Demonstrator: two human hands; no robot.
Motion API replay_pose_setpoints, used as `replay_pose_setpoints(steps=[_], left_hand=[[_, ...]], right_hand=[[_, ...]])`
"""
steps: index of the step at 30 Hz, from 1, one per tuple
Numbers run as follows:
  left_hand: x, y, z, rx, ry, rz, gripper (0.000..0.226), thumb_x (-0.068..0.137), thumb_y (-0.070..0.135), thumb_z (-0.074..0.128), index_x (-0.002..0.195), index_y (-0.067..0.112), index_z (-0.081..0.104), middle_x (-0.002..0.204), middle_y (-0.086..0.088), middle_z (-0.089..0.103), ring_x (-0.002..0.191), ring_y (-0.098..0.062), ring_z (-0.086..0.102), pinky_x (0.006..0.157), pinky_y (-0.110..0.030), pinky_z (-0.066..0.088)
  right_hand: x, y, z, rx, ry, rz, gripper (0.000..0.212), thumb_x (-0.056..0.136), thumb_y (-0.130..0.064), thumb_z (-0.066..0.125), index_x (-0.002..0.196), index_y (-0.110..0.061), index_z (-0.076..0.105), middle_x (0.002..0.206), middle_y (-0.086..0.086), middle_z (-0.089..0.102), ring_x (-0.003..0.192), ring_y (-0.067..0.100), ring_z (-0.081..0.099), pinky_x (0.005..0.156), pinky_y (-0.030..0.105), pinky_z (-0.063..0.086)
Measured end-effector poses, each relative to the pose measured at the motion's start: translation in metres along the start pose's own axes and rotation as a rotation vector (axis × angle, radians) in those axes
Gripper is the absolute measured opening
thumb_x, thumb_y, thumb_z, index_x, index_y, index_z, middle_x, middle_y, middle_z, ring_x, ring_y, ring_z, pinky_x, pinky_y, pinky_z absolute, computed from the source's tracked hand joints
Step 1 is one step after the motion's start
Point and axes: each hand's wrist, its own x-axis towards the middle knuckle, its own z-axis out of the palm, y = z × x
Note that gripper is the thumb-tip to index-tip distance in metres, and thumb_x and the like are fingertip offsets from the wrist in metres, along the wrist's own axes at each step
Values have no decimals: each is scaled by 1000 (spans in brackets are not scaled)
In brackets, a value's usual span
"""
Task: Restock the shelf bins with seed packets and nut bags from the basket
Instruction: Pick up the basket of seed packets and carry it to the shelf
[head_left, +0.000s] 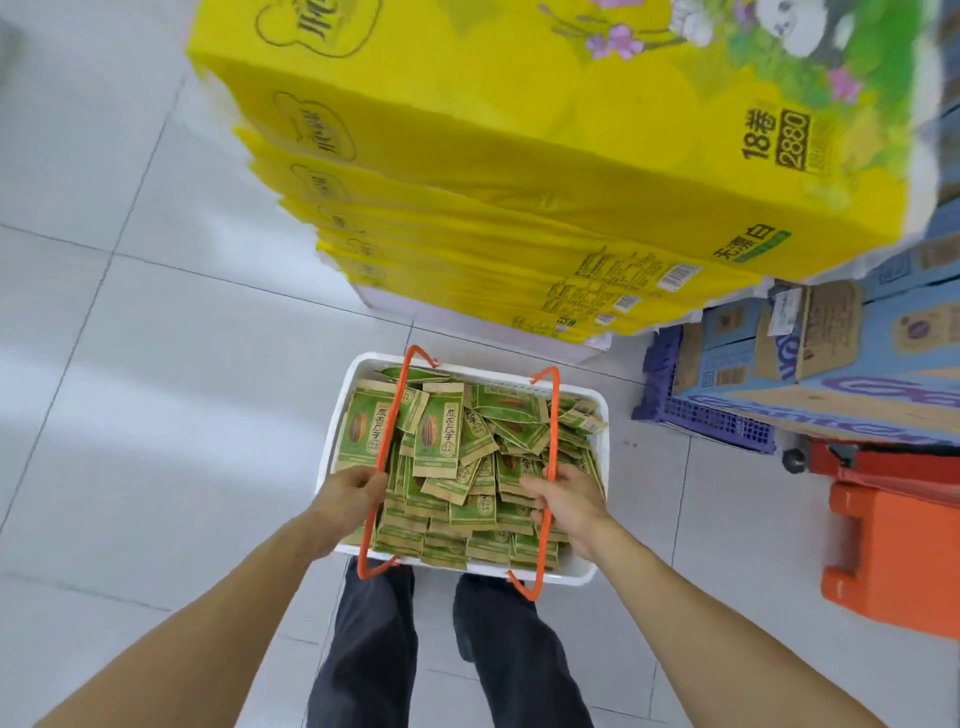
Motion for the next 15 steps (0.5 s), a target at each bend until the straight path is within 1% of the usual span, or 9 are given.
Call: replay_pose_setpoints(steps=[2, 4, 6, 8, 9, 11, 12, 15], left_hand=[[-39, -16, -19, 4, 12, -38, 21, 100, 23, 52, 95, 9, 67, 93, -10, 70, 91, -26, 68, 84, -41, 57], [-81, -34, -40, -15, 40, -76, 21, 99, 21, 54, 94, 6, 67, 91, -13, 70, 86, -26, 69, 76, -37, 59], [-123, -54, -64, -67, 101, -111, 21, 99, 20, 54, 94, 3, 66, 88, -14, 68, 78, -23, 65, 69, -32, 55], [-163, -80, -86, -153, 157, -144, 22, 99, 18, 55, 93, 1, 66, 84, -14, 64, 73, -22, 61, 66, -31, 53], [-181, -93, -97, -203, 170, -151, 21, 99, 17, 55, 92, 0, 66, 82, -14, 63, 72, -22, 60, 66, -32, 54], [-212, -119, -116, -323, 191, -154, 21, 98, 14, 57, 91, -3, 65, 79, -14, 62, 71, -23, 61, 72, -36, 58], [-226, -133, -126, -394, 204, -154, 21, 98, 14, 57, 90, -5, 65, 76, -14, 60, 71, -24, 60, 75, -39, 58], [-263, -177, -155, -617, 264, -172, 23, 99, 11, 55, 89, -8, 63, 69, -11, 56, 64, -22, 54, 77, -44, 55]], right_hand=[[-41, -7, 11, -69, -69, 9, 34, 83, -18, 79, 106, -4, 59, 81, 8, 58, 69, 20, 58, 71, 37, 60], [-81, -16, 28, -139, -129, 3, 35, 83, -16, 78, 108, -1, 59, 78, 7, 59, 67, 19, 60, 66, 32, 58], [-120, -25, 50, -214, -169, -15, 31, 83, -14, 78, 103, -2, 59, 78, 8, 62, 66, 20, 61, 63, 28, 55], [-157, -35, 78, -322, -205, -38, 24, 83, -16, 77, 97, -7, 60, 79, 10, 65, 68, 21, 64, 62, 29, 55], [-174, -41, 94, -388, -223, -56, 22, 83, -18, 77, 95, -8, 61, 77, 9, 67, 68, 21, 65, 65, 33, 57], [-203, -52, 126, -521, -257, -97, 21, 82, -21, 76, 90, -8, 62, 71, 5, 66, 69, 20, 64, 77, 41, 58], [-216, -58, 144, -572, -277, -110, 20, 82, -21, 76, 89, -8, 62, 71, 4, 65, 69, 19, 64, 79, 42, 58], [-250, -75, 204, -671, -331, -119, 27, 81, -18, 78, 98, -6, 61, 81, 7, 63, 71, 19, 62, 64, 29, 53]])
